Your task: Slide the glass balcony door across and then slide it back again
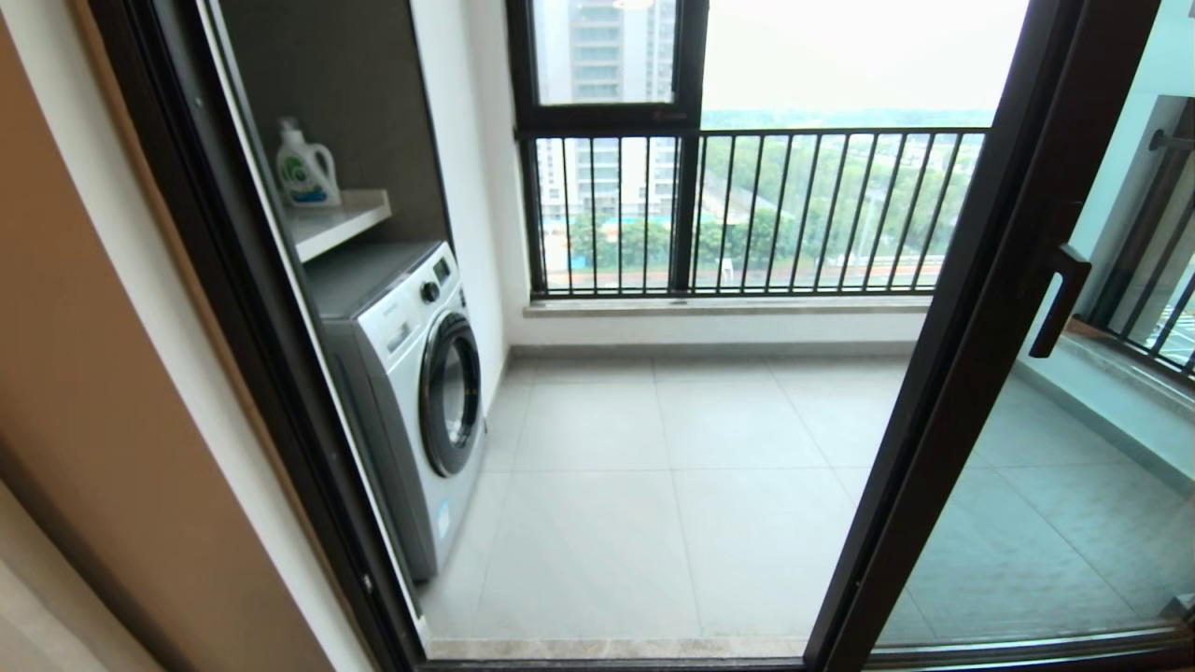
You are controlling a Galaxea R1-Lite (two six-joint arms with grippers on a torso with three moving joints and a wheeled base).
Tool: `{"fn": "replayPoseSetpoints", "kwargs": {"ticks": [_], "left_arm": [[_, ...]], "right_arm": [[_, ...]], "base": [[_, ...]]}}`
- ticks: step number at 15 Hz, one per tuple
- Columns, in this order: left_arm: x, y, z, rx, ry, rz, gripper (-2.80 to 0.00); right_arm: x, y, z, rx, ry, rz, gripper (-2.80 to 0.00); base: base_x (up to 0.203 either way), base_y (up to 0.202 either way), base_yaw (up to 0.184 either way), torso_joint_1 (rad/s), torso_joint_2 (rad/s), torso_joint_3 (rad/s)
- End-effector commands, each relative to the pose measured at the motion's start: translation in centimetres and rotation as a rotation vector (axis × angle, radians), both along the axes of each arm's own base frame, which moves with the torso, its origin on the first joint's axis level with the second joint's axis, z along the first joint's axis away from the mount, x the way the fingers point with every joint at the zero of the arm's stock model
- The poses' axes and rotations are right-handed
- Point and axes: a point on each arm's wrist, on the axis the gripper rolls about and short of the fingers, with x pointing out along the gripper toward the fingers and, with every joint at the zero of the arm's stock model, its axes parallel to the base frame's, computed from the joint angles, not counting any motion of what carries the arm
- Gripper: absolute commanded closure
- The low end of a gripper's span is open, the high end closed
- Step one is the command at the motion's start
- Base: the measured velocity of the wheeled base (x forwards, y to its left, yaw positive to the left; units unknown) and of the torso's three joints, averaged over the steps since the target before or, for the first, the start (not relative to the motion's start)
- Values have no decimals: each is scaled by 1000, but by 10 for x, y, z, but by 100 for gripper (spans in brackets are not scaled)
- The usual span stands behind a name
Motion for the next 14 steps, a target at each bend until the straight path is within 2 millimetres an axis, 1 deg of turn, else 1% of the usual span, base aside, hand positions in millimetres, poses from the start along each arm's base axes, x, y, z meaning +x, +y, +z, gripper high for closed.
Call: {"fn": "replayPoseSetpoints", "kwargs": {"ticks": [1, 14], "left_arm": [[0, 0, 0, 0, 2, 0, 0], [0, 0, 0, 0, 2, 0, 0]], "right_arm": [[0, 0, -2, 32, 10, -2, 0], [0, 0, -2, 73, 12, -15, 0]], "base": [[0, 0, 0, 0, 0, 0], [0, 0, 0, 0, 0, 0]]}}
